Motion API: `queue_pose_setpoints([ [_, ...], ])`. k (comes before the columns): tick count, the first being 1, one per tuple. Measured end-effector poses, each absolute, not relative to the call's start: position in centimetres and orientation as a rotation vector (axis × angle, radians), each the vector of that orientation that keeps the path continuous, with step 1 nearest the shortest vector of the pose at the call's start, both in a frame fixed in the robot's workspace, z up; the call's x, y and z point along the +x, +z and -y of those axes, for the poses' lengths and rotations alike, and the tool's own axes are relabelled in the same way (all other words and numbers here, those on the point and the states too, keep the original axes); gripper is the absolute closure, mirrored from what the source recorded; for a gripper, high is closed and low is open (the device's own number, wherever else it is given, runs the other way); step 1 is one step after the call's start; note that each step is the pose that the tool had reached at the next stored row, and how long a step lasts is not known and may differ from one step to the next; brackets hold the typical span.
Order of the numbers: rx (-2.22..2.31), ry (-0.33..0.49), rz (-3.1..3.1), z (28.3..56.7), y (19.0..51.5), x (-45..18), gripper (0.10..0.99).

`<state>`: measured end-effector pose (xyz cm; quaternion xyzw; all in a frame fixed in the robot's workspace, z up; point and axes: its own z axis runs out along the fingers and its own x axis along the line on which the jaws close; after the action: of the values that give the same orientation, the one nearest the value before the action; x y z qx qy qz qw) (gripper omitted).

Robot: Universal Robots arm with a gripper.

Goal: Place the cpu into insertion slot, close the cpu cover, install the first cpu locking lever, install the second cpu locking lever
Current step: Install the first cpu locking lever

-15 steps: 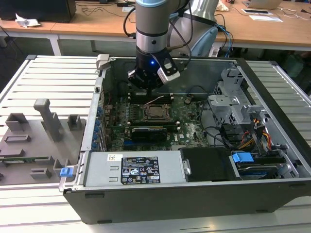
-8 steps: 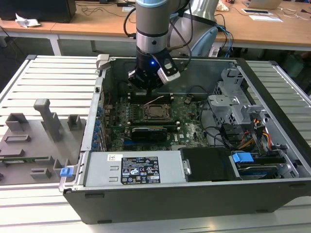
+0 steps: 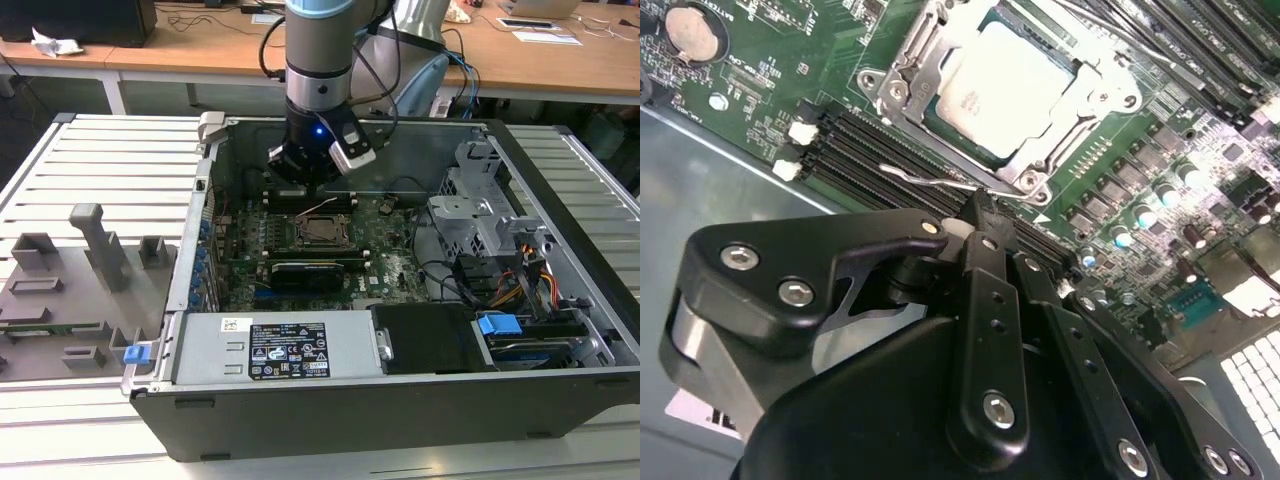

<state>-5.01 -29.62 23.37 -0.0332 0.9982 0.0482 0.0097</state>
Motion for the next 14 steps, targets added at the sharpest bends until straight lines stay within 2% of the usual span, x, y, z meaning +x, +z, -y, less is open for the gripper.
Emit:
queue_pose_setpoints([
  [14, -0.104, 0.152, -3.117, 29.19, 22.29, -4.05, 0.980],
])
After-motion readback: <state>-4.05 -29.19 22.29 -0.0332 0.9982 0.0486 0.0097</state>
